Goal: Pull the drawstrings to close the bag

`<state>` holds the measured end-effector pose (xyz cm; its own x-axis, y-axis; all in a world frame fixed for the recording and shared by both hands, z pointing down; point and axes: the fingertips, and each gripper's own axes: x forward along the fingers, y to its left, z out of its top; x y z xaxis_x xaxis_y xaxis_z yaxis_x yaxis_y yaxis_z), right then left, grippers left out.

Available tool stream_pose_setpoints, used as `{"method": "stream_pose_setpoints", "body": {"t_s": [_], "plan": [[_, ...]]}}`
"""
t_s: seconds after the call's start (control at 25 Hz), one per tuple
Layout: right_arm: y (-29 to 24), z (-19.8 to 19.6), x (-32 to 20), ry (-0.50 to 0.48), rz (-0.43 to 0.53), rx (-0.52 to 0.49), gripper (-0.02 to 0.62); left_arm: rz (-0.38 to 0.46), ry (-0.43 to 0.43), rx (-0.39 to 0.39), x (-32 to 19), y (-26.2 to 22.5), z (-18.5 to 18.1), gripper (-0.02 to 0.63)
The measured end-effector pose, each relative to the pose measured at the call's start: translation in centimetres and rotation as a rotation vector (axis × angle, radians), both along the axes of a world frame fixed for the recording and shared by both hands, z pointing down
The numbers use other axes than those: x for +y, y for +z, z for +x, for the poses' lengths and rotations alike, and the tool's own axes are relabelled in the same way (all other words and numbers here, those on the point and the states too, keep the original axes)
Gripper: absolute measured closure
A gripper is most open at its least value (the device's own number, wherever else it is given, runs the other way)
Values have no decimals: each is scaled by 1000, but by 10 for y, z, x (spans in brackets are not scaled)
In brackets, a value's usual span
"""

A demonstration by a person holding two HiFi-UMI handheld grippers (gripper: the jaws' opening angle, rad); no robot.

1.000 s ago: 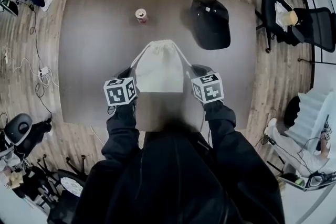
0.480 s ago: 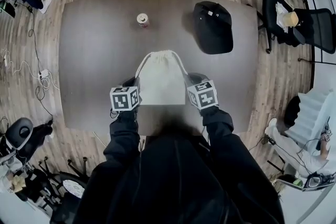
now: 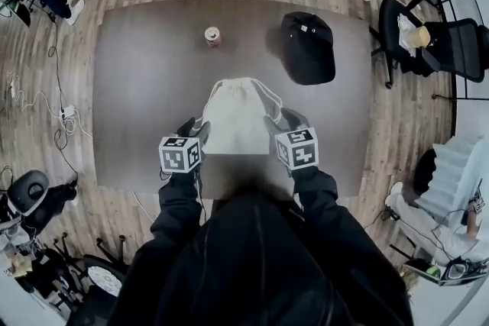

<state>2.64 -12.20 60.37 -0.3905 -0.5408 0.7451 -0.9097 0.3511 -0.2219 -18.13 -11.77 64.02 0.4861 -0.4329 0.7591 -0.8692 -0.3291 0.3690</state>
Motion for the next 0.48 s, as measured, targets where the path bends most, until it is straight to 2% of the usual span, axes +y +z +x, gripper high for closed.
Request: {"method": "stream_pose_setpoints", "body": {"t_s": [0.16, 0.36, 0.48], "plan": [[-48, -8, 6, -3, 114, -31, 381, 81, -31, 19, 8, -35, 1, 416], [-135, -24, 0, -20, 347, -60, 503, 274, -8, 55, 3, -110, 40, 434], [-180, -35, 1, -45, 449, -65, 532, 376, 26, 68, 1, -153, 67, 457]]}}
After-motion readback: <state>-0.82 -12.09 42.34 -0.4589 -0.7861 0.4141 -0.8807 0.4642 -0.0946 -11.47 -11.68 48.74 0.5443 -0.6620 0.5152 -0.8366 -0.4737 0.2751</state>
